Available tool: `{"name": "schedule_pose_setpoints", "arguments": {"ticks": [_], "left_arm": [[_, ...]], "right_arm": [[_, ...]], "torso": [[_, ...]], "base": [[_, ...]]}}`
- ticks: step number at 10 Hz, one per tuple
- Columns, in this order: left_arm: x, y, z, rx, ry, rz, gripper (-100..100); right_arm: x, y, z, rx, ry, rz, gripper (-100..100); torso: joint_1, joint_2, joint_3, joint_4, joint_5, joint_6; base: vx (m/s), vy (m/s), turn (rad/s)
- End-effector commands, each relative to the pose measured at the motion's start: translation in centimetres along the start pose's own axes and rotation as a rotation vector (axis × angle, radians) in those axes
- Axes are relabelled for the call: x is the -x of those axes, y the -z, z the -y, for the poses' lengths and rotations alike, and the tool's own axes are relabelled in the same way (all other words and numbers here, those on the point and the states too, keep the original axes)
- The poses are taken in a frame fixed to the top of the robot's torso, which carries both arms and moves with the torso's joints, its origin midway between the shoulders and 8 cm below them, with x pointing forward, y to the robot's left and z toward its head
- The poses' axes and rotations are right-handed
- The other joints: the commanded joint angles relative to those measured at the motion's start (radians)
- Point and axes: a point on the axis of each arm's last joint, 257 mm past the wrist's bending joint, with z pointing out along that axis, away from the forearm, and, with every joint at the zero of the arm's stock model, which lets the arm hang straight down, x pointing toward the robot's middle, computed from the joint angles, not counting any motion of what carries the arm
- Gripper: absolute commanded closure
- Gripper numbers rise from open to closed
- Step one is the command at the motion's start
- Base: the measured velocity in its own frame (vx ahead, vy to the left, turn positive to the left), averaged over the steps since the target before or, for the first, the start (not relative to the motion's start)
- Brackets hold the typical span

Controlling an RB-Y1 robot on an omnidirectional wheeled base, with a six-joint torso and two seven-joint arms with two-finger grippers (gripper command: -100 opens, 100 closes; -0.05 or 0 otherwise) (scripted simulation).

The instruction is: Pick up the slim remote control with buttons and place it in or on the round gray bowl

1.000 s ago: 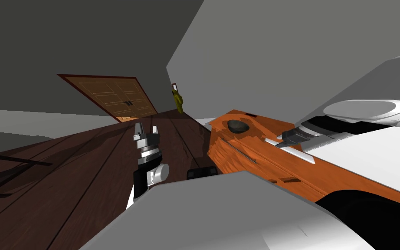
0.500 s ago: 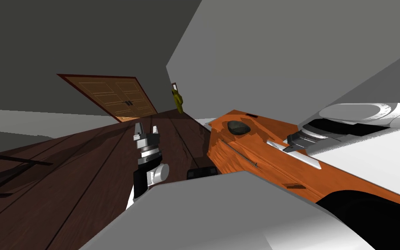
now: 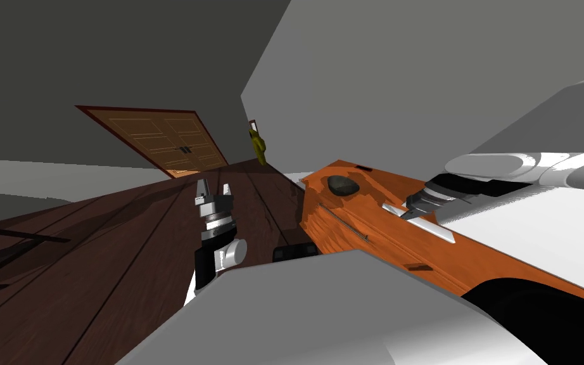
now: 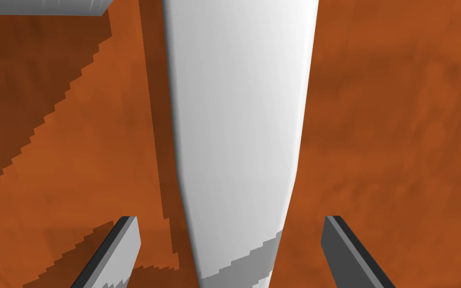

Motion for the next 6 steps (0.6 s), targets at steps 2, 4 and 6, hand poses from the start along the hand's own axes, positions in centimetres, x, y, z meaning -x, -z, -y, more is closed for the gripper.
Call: {"name": "schedule_pose_setpoints", "arguments": {"ticks": [2,4,6], "left_arm": [[0.0,0.0,0.0,0.0,0.0,0.0,0],[0.0,0.0,0.0,0.0,0.0,0.0,0],[0.0,0.0,0.0,0.0,0.0,0.0,0]], "right_arm": [[2.0,-0.6,-0.9,-0.001,0.002,0.001,-100],[3.5,-1.1,-1.9,0.001,0.004,0.003,-100],[3.8,-1.3,-2.1,0.003,0.008,0.002,-100]], "torso": [[0.0,0.0,0.0,0.0,0.0,0.0],[0.001,0.001,0.0,0.0,0.0,0.0],[0.0,0.0,0.0,0.0,0.0,0.0]], "base": [[-0.04,-0.065,-0.015],[-0.033,-0.057,-0.015],[-0.026,-0.045,-0.003]]}}
